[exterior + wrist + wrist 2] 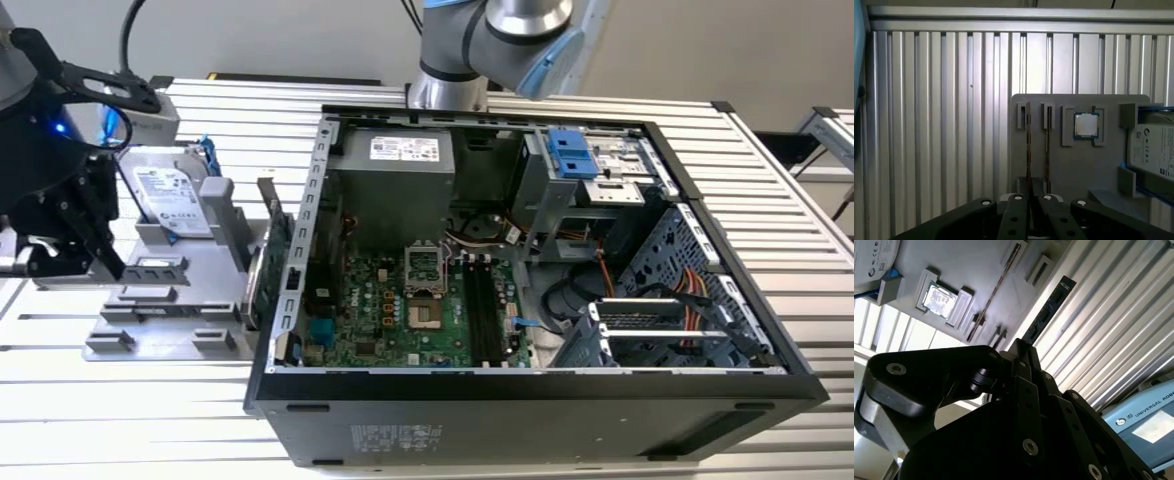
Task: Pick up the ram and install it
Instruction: 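Pick up the ram and move it above insertion slot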
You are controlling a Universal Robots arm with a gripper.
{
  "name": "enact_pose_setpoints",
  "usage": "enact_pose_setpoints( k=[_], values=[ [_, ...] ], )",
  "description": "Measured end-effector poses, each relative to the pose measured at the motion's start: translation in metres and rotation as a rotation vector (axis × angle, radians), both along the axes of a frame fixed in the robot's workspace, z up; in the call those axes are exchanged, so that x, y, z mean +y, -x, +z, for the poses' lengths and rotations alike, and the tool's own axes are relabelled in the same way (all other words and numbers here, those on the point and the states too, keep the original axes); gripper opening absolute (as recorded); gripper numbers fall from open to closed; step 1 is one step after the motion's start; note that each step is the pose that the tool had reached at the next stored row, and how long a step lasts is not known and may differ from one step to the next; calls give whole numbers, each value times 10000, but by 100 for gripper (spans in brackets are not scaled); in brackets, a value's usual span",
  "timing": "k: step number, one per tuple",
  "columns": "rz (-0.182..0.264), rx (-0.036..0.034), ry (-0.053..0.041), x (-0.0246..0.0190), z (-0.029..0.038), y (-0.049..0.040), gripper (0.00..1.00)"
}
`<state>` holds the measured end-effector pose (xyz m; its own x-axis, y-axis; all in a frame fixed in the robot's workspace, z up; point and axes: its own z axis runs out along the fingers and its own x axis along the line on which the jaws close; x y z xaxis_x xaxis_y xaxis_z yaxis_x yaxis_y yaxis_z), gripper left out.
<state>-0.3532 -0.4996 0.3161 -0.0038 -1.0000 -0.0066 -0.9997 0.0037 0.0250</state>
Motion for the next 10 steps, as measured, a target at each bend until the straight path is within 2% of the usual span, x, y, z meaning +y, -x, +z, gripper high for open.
enact_pose_setpoints(
  k=[10],
  values=[
    [-10,0,0,0,124,0,0]
  ],
)
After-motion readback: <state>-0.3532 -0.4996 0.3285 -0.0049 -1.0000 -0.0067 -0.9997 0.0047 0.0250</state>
